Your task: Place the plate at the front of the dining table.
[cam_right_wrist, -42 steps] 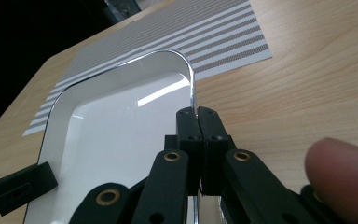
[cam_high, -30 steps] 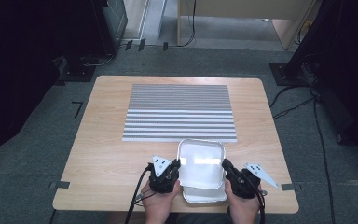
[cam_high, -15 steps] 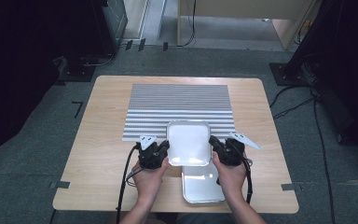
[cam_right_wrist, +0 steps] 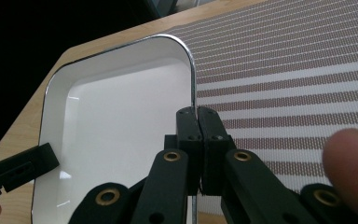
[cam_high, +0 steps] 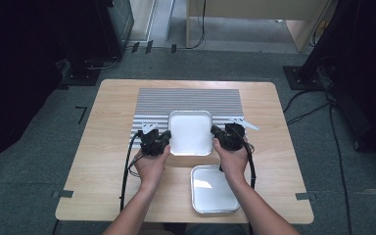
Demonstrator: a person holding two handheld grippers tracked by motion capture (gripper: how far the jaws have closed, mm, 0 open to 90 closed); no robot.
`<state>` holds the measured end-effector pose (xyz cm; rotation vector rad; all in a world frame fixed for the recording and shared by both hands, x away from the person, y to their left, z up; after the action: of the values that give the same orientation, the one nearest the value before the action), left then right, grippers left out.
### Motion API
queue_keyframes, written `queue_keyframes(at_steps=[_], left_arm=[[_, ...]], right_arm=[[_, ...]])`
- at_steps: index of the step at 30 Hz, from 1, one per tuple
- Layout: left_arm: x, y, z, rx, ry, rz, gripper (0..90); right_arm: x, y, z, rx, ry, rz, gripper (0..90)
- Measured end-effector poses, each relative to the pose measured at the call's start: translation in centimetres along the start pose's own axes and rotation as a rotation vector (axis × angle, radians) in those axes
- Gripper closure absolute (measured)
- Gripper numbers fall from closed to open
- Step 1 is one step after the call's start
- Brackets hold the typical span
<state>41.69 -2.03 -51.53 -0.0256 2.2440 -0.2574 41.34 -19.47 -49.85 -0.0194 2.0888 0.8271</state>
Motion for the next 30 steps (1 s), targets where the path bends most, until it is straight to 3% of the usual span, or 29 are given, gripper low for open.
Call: queue_keyframes(at_steps=[12, 21, 30], left_arm=[[-1.9, 0.8, 4.5, -0.037, 0.035, -0.007, 89.8], [-3.7, 0.7, 7.6, -0.066, 0.06, 0.005, 89.5], [-3.9, 1.2, 10.5, -0.089, 0.113, -0.017, 89.0]], right_arm=[[-1.8, -2.2, 4.6, 0.031, 0.052, 0.038, 90.0], [-3.3, -3.8, 7.0, 0.037, 0.067, 0.064, 90.0], [-3.9, -5.2, 9.5, 0.055, 0.095, 0.051, 90.0]])
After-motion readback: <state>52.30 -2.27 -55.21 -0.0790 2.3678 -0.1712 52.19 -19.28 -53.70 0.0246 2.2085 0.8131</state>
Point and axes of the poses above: each handheld gripper's, and its own axes: z roughly forward along the jaws, x roughly out of its underside, y roughly to its left, the point moved 10 cm from there along z, roughly forward along the jaws, and after that the axes turned 14 degrees about -x, right-handed, at the moved point
